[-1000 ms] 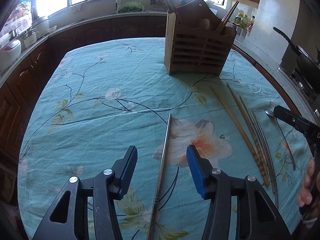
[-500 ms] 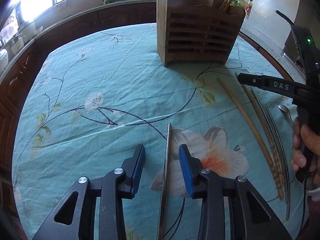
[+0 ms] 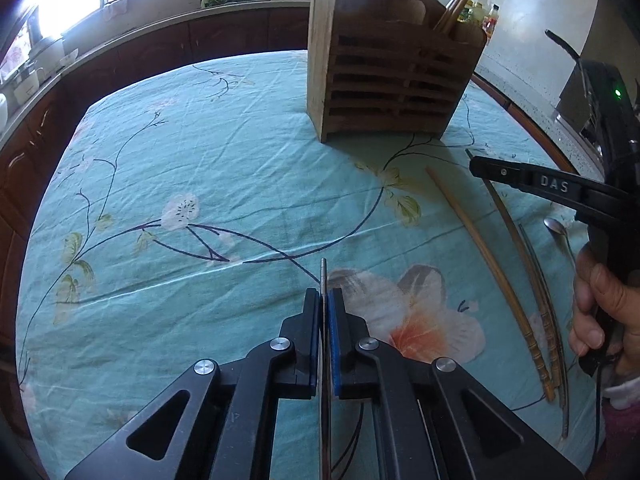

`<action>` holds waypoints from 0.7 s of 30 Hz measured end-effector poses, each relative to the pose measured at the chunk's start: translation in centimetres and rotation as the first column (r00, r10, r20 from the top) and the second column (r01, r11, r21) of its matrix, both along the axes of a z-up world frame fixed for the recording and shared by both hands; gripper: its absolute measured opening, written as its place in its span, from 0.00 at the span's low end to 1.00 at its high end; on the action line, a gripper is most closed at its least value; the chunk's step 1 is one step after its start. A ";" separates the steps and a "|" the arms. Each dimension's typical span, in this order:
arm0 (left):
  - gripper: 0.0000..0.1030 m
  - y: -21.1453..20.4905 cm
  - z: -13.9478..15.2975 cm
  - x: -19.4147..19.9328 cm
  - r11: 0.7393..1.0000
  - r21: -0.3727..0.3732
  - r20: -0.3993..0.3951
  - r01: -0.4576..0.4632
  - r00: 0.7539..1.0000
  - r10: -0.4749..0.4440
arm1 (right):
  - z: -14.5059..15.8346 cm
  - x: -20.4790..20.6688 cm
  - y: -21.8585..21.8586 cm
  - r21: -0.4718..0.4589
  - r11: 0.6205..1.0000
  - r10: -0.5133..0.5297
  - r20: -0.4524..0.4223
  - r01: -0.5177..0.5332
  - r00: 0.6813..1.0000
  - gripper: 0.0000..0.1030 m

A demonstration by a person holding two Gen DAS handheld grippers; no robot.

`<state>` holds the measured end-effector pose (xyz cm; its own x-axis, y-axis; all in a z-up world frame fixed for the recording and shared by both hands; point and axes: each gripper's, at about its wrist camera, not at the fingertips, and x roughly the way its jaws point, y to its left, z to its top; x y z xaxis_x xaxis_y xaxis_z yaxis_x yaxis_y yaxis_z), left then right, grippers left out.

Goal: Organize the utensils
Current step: 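Close the left tool on the metal chopstick while the right tool grips the wooden chopstick, then lift both held chopsticks and lower them into the wooden caddy slots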

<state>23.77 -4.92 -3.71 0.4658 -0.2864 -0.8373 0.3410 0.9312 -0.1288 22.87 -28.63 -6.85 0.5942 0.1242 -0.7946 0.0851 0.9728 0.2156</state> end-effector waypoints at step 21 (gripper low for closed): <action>0.02 8.6 12.7 -11.5 0.955 -0.295 0.230 0.009 0.971 0.062 | 13.4 -11.7 1.6 0.108 0.990 0.054 0.285 -0.088 0.957 0.05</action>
<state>12.24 3.64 9.00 0.6493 -0.4868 -0.5843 0.3706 0.8734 -0.3160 11.15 -27.05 6.57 0.7776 0.2571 -0.5738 -0.0637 0.9401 0.3350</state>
